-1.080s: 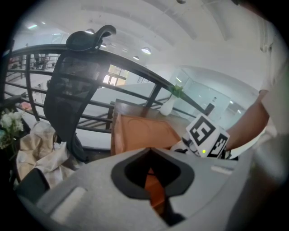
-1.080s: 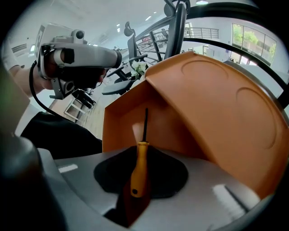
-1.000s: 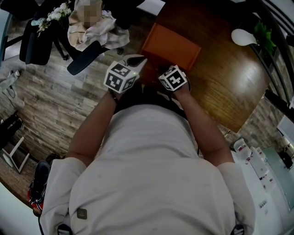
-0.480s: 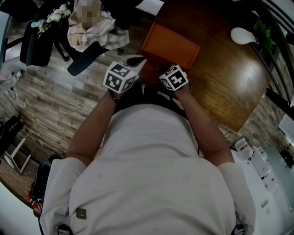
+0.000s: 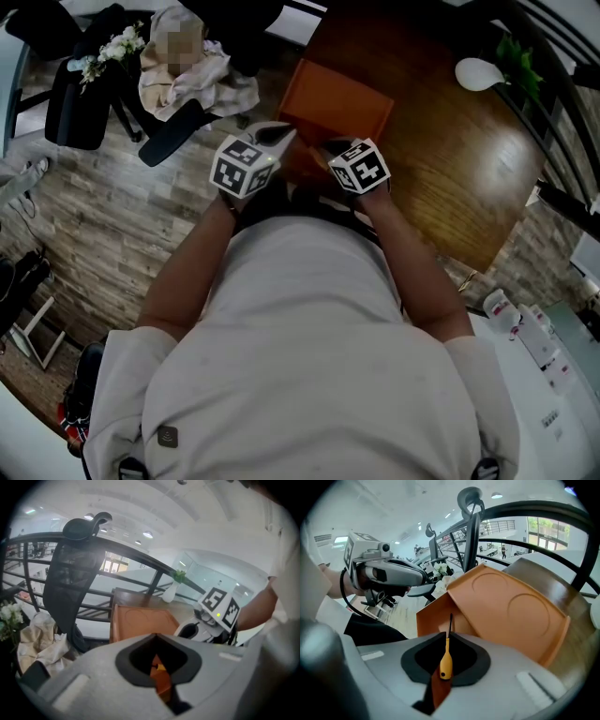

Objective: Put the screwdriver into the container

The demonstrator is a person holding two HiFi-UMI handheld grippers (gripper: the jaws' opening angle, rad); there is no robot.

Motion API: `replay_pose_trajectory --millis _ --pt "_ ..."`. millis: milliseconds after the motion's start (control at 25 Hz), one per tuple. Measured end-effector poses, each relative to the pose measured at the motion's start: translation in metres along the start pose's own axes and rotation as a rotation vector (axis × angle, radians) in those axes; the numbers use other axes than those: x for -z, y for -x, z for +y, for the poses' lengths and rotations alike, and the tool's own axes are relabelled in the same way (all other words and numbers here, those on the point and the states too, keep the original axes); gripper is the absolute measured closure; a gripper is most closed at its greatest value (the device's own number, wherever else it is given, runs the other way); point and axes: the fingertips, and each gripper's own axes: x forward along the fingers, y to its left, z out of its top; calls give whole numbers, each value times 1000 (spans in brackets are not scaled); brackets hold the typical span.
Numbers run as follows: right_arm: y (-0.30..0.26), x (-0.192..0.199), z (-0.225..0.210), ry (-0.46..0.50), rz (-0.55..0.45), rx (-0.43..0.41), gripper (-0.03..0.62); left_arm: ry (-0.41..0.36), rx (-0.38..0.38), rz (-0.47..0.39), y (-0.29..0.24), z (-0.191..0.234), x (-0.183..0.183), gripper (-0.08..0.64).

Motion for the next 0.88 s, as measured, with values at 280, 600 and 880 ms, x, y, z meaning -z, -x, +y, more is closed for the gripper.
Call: replay_pose_trajectory --millis 280,600,880 --pt "47 -6 1 40 -65 22 583 -65 -7 -27 2 -27 -24 555" --pt "121 -22 5 47 -218 40 584 -141 7 -89 11 -70 -62 555" --pt "189 -42 30 65 -373 21 584 -155 6 -162 22 -99 -91 557"
